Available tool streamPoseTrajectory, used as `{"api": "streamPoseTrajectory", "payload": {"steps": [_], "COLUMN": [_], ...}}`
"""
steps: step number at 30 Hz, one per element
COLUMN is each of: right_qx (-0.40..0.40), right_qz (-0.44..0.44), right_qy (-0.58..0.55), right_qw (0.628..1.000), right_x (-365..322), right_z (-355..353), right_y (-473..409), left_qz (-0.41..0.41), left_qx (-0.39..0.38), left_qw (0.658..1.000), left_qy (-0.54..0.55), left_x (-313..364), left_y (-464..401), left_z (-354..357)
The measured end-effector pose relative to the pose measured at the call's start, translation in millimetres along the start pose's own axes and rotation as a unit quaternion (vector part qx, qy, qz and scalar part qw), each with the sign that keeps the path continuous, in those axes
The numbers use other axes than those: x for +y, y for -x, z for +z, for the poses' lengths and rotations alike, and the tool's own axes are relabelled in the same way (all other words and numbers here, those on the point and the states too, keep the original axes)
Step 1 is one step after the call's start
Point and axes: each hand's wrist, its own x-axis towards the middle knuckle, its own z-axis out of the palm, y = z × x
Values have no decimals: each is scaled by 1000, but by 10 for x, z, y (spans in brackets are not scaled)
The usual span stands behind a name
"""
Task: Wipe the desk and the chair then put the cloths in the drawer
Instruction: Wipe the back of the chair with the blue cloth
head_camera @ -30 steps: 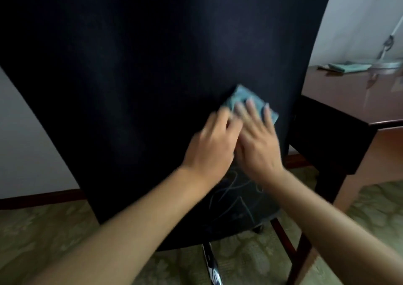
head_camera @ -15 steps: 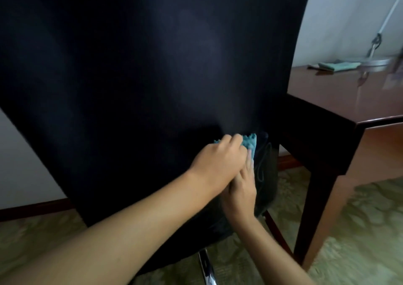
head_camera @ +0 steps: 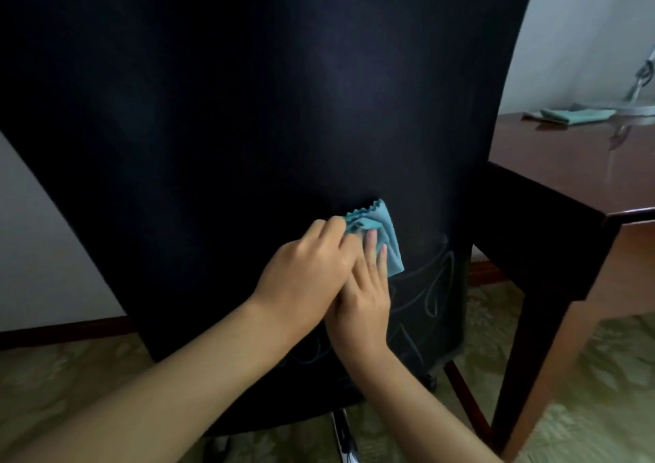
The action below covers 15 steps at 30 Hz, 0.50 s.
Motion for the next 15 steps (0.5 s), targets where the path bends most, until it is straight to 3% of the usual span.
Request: {"api": "streamPoseTrajectory", "payload": {"steps": [8, 15], "right_qx": [-43, 30], "right_qz": [-111, -109], "right_qy": [50, 64], "right_qw": [992, 992], "right_x": [-265, 306], "right_z": [-56, -595], "right_y": [18, -518], "left_qz": [-56, -36], "left_qx": [5, 80], "left_qw": [998, 986], "left_qy": [42, 141], "left_x": [-278, 243], "left_y": [459, -258], "left_z": [-70, -230]}}
